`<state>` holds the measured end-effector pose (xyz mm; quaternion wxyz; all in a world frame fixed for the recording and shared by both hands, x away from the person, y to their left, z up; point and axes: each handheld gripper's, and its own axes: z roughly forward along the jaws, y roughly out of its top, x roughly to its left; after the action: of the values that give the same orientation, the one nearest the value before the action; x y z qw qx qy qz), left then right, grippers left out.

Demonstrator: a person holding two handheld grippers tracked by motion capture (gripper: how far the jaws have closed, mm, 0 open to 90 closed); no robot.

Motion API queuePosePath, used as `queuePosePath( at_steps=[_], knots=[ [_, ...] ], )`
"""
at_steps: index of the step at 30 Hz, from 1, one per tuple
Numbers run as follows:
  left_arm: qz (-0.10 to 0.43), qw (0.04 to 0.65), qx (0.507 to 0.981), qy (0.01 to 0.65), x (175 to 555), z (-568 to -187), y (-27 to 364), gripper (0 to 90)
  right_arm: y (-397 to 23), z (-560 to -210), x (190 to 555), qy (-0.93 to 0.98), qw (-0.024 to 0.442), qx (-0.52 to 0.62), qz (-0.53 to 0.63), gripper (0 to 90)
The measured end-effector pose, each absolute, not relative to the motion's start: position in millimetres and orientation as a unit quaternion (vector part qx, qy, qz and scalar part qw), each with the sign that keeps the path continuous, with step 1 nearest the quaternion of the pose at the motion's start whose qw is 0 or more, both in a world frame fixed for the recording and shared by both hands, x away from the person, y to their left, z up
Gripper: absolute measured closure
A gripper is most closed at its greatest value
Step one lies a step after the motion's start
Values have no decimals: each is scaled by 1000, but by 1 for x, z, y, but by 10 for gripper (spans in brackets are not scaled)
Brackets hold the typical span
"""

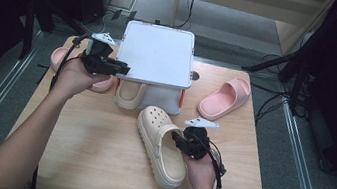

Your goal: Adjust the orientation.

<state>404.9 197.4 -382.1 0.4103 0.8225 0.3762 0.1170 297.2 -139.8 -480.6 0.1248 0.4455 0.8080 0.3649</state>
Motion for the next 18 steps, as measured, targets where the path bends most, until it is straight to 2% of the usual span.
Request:
queuePosePath(
  at_steps=[8,18],
  knots=[
    [121,407,824,376,404,-382,197,780,-135,-468,309,801,144,451,367,765],
    [120,409,824,375,405,-382,198,795,-117,-467,351,789,168,480,345,762]
  ],
)
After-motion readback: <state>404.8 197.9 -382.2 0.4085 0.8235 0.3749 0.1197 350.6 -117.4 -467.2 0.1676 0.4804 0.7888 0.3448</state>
